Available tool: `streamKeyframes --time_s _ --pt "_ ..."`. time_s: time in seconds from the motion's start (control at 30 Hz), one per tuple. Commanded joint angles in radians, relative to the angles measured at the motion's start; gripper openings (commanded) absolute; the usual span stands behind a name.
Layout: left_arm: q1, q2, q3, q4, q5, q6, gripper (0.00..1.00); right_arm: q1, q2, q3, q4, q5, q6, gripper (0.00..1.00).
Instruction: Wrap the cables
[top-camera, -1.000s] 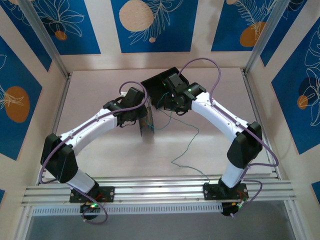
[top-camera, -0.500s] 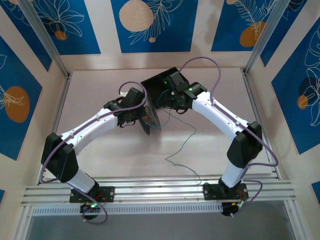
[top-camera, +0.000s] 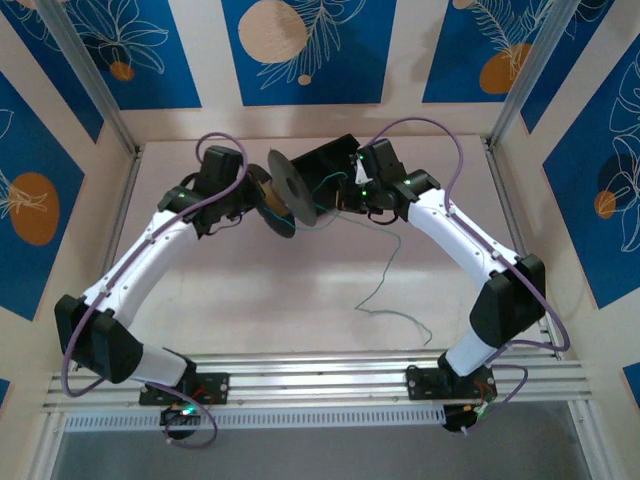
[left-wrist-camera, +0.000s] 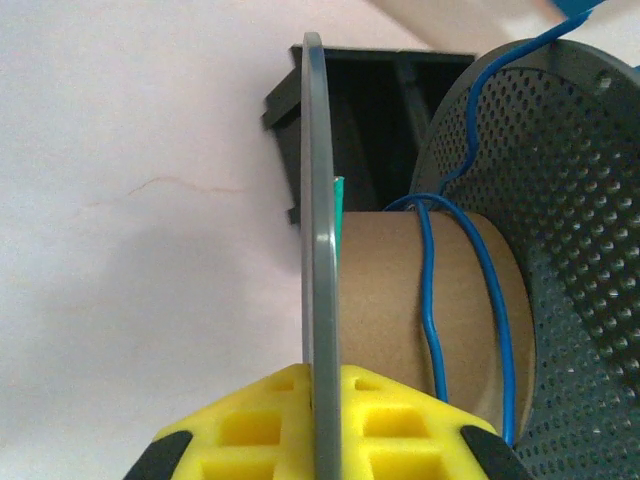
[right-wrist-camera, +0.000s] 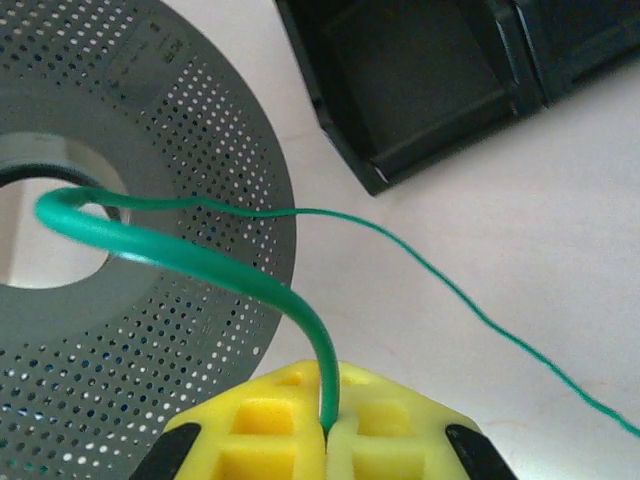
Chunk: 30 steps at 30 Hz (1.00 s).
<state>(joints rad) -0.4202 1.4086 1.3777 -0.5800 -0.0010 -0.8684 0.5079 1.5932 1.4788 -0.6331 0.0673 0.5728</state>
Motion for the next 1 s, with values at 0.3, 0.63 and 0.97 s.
streamKeyframes --time_s 0.3,0.63,0.97 --pt "0.156 -0.131 0.036 0.199 0.359 -0.055 0.0 -0.033 0.055 0.024 0.02 -0.056 -0.022 0.0" --pt "0.167 -0.115 0.064 0.165 0.592 0.013 0.0 -0.118 0.121 0.081 0.044 -0.129 0.016 0.0" --pt "0.169 -0.079 0.102 0.12 0.616 0.071 0.0 -0.18 0.2 0.215 0.049 -0.29 0.029 0.08"
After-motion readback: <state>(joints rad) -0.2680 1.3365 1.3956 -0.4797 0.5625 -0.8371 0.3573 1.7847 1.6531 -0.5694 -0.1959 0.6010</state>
